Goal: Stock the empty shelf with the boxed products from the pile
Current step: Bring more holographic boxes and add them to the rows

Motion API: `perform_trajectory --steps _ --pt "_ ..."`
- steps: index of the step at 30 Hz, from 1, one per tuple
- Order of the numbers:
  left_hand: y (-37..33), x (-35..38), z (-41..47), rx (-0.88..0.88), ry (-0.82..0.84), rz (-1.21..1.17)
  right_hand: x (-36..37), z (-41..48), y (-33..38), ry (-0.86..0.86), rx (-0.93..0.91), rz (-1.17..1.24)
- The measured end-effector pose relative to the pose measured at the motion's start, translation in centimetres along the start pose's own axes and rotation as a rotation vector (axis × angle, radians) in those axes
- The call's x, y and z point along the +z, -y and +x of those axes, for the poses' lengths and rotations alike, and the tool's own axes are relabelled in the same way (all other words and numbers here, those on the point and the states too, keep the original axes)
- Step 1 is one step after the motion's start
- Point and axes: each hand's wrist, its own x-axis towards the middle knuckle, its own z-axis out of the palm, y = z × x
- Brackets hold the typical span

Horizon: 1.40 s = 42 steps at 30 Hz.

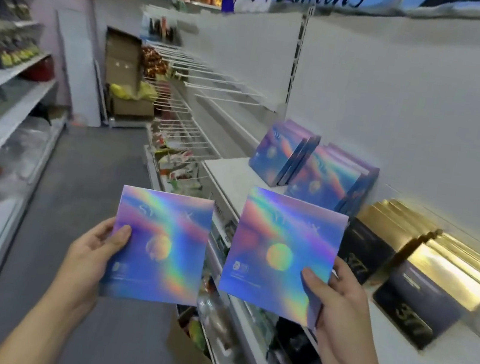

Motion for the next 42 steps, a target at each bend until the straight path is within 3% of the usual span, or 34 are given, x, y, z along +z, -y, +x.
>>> perform_trajectory --steps 9,16,21,27,34,42 --pt "2.2 1.4 16.5 -0.040 0.188 -0.044 6.5 9.2 -3.2 -0.132 -0.114 0.002" --pt "3.2 5.1 29.2 -0.145 0.489 -0.057 11.3 13.4 -4.4 -0.441 -0.178 -0.039" --pt "3.4 10.5 33.6 -0.182 0.651 -0.085 11.6 15.3 -4.7 -0.613 -0.209 -0.003" --pt "3.7 17.4 36.7 -0.201 0.791 -0.082 9.7 18.7 -3.8 -0.676 -0.243 -0.013" --pt "4.9 23.0 39.8 -0.087 0.908 0.028 8.8 20.8 -4.7 -0.837 -0.270 -0.150" --pt "7.3 26.3 42.0 0.286 0.896 0.210 8.9 21.2 -5.9 -1.141 -0.325 -0.544"
